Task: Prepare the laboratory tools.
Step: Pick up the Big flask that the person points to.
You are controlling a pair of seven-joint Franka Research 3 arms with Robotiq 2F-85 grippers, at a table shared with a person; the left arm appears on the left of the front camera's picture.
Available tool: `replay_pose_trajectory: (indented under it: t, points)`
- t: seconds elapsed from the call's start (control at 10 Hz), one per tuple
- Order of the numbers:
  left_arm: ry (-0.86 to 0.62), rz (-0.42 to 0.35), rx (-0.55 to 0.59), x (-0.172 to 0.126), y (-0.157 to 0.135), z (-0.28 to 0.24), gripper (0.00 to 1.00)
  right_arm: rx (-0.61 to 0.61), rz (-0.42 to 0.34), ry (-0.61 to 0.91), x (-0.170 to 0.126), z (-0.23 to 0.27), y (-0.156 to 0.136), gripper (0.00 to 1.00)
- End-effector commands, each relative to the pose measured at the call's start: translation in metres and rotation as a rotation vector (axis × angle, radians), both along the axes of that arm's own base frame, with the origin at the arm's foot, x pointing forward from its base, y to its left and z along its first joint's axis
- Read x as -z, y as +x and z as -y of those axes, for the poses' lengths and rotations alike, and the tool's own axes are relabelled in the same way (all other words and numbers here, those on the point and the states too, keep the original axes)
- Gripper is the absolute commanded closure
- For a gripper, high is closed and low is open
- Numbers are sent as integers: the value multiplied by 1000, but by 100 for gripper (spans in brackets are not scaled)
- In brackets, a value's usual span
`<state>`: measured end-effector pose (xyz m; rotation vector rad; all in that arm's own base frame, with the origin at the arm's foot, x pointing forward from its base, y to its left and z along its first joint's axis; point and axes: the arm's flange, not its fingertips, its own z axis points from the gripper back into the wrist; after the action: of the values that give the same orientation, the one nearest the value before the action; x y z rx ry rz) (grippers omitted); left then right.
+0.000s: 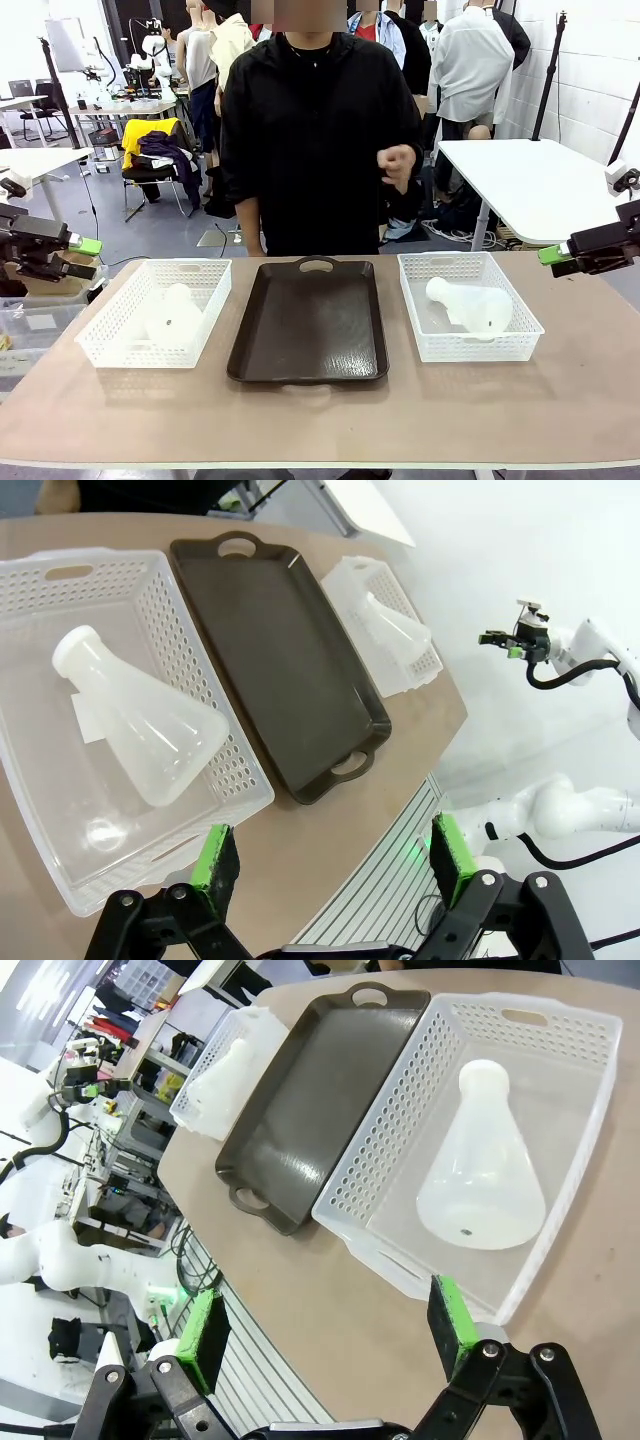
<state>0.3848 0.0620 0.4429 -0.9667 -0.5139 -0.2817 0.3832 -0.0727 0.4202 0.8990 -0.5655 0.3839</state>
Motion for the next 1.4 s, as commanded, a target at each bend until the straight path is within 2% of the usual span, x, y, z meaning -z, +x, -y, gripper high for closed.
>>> replay_pose_trajectory:
  t: [0.0, 1.3]
  points:
    - [5, -3, -4, 0, 1, -1, 0, -3, 0, 4, 0, -1, 0, 0]
    - [5, -3, -4, 0, 1, -1, 0, -3, 0, 4, 0, -1, 0, 0]
